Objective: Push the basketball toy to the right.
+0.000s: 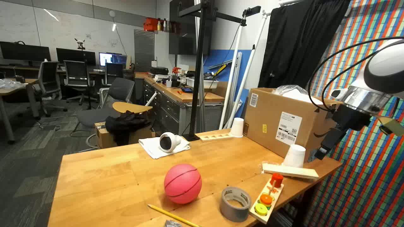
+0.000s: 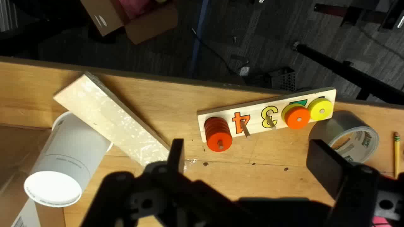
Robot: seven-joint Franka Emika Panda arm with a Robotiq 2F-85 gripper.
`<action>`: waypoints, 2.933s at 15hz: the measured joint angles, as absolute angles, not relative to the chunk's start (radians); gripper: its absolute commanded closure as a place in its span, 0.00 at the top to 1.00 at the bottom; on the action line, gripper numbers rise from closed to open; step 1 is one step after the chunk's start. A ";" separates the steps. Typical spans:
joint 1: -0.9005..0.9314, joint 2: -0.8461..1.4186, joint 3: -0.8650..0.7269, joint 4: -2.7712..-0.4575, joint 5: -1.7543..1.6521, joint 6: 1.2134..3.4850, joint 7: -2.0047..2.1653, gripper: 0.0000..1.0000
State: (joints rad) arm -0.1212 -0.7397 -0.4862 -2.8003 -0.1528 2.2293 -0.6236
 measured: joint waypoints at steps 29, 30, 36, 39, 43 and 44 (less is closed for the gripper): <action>0.657 -0.474 -0.049 -2.775 0.165 2.740 -0.728 1.00; 0.696 -0.436 -0.046 -2.771 0.168 2.777 -0.739 1.00; 0.809 -0.246 -0.046 -2.679 0.168 2.879 -0.836 1.00; 0.813 -0.173 -0.057 -2.612 0.168 2.884 -0.897 1.00; 0.813 -0.082 -0.079 -2.517 0.168 2.884 -0.970 1.00; 0.813 -0.058 -0.083 -2.490 0.169 2.884 -0.987 1.00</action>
State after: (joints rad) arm 0.8128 -0.0577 -0.0833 -2.4901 0.1685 2.8836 -0.9868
